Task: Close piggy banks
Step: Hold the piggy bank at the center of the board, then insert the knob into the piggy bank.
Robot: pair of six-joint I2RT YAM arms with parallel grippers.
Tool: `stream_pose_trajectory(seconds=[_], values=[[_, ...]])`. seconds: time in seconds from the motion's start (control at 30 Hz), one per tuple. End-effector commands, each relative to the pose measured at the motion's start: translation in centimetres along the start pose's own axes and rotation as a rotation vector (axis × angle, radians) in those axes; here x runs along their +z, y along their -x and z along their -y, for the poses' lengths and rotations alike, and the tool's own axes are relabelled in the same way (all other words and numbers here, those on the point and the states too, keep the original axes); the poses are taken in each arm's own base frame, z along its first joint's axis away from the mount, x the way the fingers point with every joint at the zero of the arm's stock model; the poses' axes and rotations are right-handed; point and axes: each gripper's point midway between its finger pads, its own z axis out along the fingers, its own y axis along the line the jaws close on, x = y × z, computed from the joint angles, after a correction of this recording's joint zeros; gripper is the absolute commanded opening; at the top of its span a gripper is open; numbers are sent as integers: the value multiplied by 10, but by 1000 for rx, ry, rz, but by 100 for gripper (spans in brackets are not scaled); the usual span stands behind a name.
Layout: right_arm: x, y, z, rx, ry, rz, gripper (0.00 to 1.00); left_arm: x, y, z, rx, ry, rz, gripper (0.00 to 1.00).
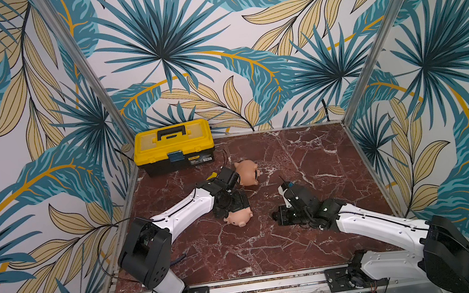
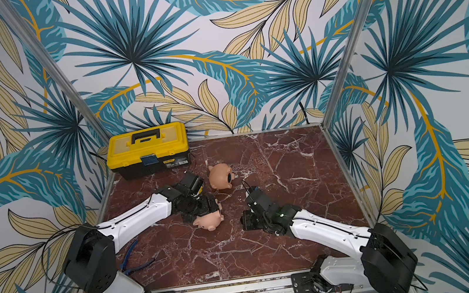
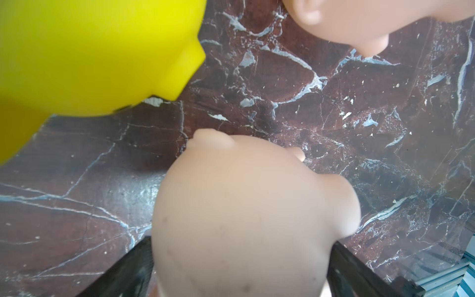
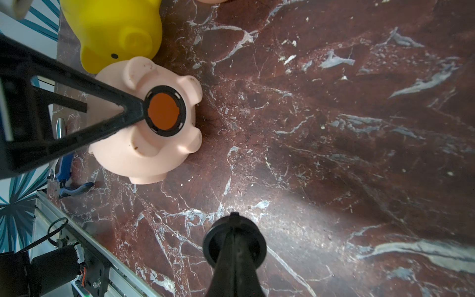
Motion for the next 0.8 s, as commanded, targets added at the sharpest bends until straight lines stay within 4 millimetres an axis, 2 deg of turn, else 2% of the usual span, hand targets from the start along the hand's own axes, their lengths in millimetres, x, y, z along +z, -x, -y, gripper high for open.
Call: stream_pose_trajectory(seconds=[0.0, 0.3, 0.43, 0.77], values=[[2, -2, 4, 9, 15, 10, 0, 7, -6, 3, 43, -21, -32, 98], [5, 8, 0, -20, 131, 92, 0, 15, -25, 21, 251, -215, -97, 97], [3, 15, -11, -89, 194, 141, 0, 19, -27, 24, 328, -240, -110, 96], [-3, 27, -23, -255, 261, 258, 0, 21, -28, 31, 422, -288, -123, 96]])
